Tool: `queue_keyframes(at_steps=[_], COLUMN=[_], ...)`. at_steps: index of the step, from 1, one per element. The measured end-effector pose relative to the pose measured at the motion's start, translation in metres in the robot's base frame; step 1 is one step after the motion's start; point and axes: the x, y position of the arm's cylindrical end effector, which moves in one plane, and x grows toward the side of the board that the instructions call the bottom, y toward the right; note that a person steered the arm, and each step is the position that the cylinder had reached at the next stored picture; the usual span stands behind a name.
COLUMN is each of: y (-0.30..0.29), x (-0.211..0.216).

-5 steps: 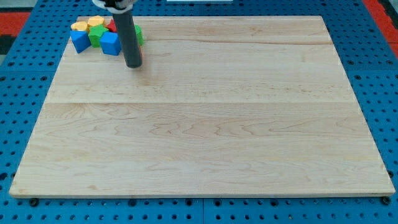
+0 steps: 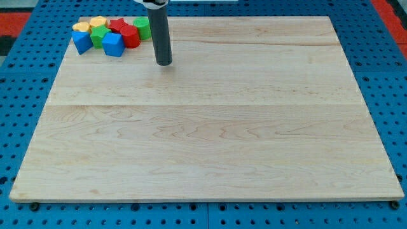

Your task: Slide the red star along with blue cube a bit down

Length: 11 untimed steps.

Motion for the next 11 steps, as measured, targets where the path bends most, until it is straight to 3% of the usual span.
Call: queue_keyframes(at_steps=[1,3,6,8,11], y=[0.037,0.01,-0.034,-0.106,-0.107], x=[-0.034,-0.136,-0.137,-0.127,-0.042])
